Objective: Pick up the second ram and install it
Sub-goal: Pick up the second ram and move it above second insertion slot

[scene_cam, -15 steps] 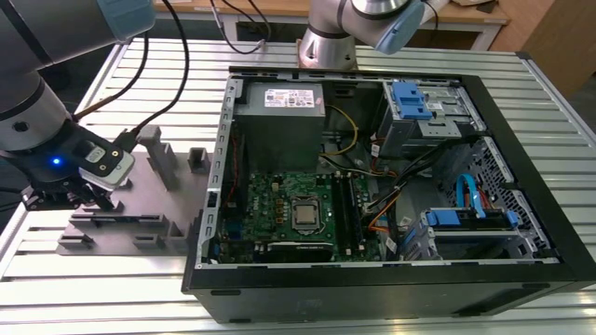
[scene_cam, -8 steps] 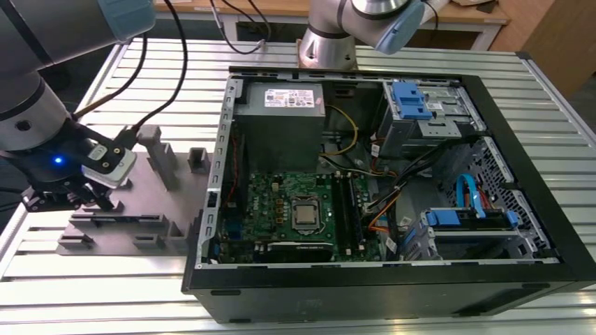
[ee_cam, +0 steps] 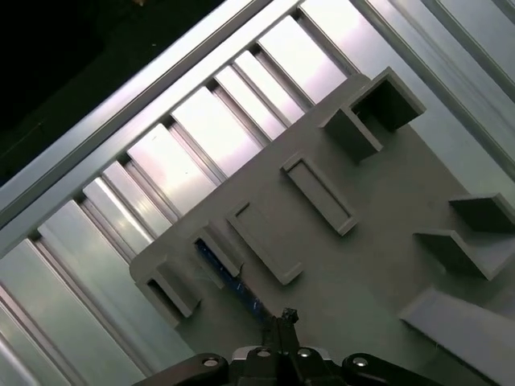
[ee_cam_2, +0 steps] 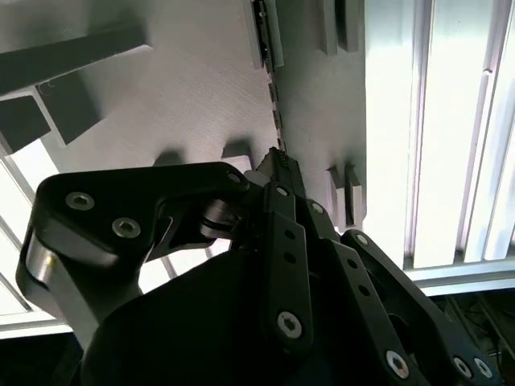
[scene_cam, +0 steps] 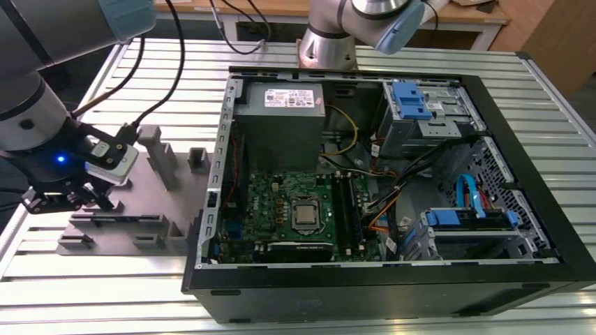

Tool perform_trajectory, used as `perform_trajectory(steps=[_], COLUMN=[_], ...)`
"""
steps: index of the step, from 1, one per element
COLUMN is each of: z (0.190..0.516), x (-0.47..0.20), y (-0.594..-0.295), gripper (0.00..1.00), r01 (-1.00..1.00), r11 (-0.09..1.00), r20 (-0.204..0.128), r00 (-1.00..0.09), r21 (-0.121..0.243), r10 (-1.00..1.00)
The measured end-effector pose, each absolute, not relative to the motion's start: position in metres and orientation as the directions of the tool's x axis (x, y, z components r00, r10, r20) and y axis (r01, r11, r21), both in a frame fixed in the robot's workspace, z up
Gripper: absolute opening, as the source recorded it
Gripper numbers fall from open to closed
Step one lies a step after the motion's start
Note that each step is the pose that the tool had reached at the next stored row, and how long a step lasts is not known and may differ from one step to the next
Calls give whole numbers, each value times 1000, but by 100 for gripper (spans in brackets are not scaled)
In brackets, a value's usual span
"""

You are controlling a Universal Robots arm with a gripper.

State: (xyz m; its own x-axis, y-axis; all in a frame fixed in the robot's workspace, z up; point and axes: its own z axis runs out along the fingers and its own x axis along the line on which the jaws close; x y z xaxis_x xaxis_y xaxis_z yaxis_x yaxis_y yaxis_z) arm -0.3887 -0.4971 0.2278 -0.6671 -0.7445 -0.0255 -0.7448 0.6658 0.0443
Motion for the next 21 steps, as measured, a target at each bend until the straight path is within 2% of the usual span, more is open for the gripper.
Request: perform_trajectory(steps=[21], z=[228], x=[-389], y=[-497], gripper=[7], r01=[-866], r11=[498], r20=[-26], r00=[-499], r21=[44], r10=[-866])
